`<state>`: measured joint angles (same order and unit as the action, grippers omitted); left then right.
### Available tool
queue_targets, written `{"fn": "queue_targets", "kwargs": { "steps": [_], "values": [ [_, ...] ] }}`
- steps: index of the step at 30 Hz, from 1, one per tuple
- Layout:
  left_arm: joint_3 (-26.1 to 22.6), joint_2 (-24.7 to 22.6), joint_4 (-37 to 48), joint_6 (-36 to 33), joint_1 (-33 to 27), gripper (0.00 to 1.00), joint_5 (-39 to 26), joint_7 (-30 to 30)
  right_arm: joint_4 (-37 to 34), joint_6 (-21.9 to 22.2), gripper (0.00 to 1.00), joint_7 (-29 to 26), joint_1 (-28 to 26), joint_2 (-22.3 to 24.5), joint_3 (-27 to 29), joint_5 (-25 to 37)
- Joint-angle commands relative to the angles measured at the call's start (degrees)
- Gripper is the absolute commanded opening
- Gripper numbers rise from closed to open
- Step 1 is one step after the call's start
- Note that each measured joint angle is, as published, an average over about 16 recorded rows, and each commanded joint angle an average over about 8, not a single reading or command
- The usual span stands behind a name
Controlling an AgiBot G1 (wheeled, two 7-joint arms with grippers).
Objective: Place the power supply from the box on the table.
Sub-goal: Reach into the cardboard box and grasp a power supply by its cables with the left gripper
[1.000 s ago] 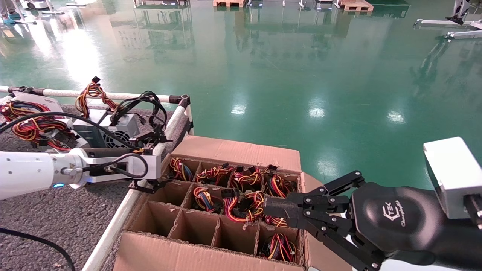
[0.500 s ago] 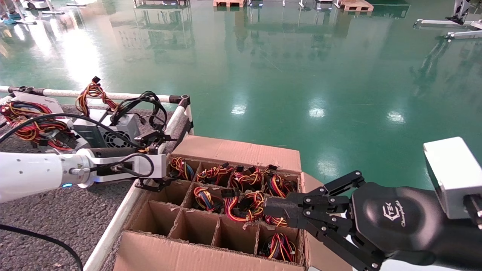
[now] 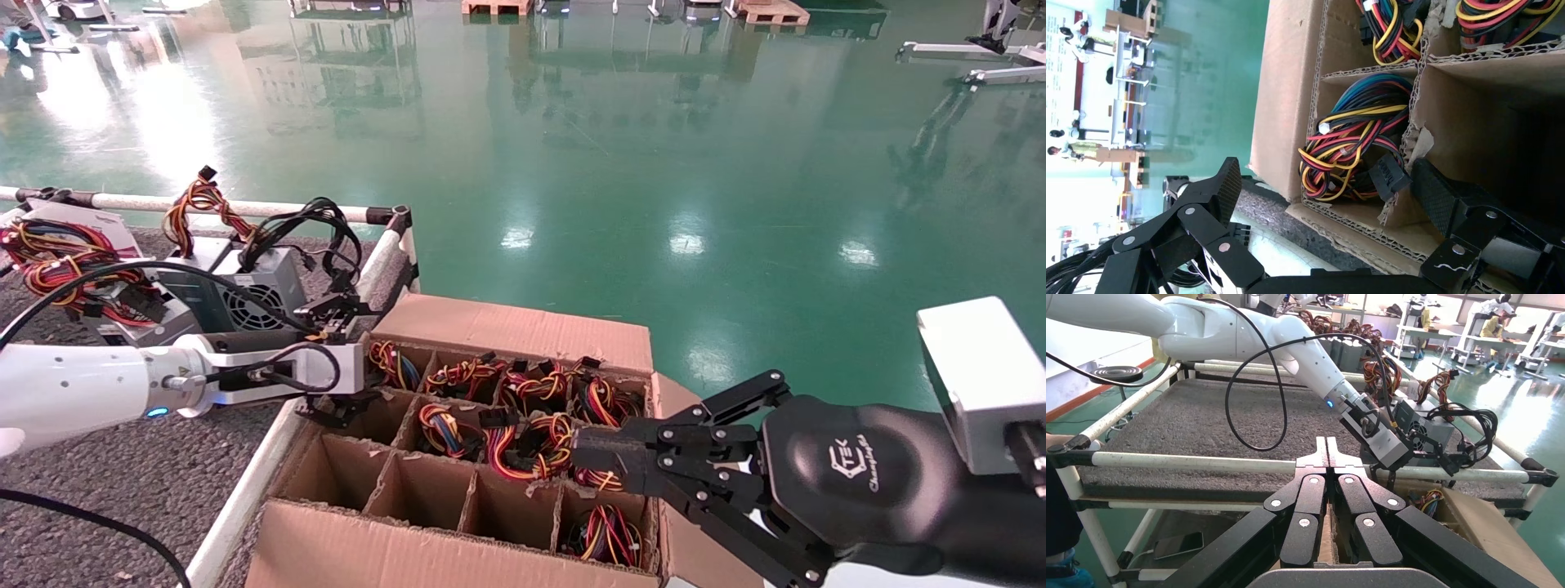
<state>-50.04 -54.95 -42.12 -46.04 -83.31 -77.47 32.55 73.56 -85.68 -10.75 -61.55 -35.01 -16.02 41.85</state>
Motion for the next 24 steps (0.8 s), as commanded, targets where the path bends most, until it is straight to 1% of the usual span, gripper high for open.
{"fn": "queue_targets", "kwargs": {
  "steps": [1, 14, 24],
  "values": [
    [0.0, -0.2, 0.4, 0.2, 0.1, 1.0, 0.1, 0.3, 0.0, 0.0, 0.0, 0.0, 0.0, 0.0, 0.0, 0.0],
    [0.3, -0.9, 3.7, -0.2, -0.8, 1.0, 1.5, 2.4, 0.0, 0.0, 0.0, 0.0, 0.0, 0.0, 0.0, 0.0],
    [-1.0, 0.1, 4.6, -1.9, -2.1, 1.0, 3.1, 2.5, 0.0, 0.0, 0.0, 0.0, 0.0, 0.0, 0.0, 0.0]
  ]
}}
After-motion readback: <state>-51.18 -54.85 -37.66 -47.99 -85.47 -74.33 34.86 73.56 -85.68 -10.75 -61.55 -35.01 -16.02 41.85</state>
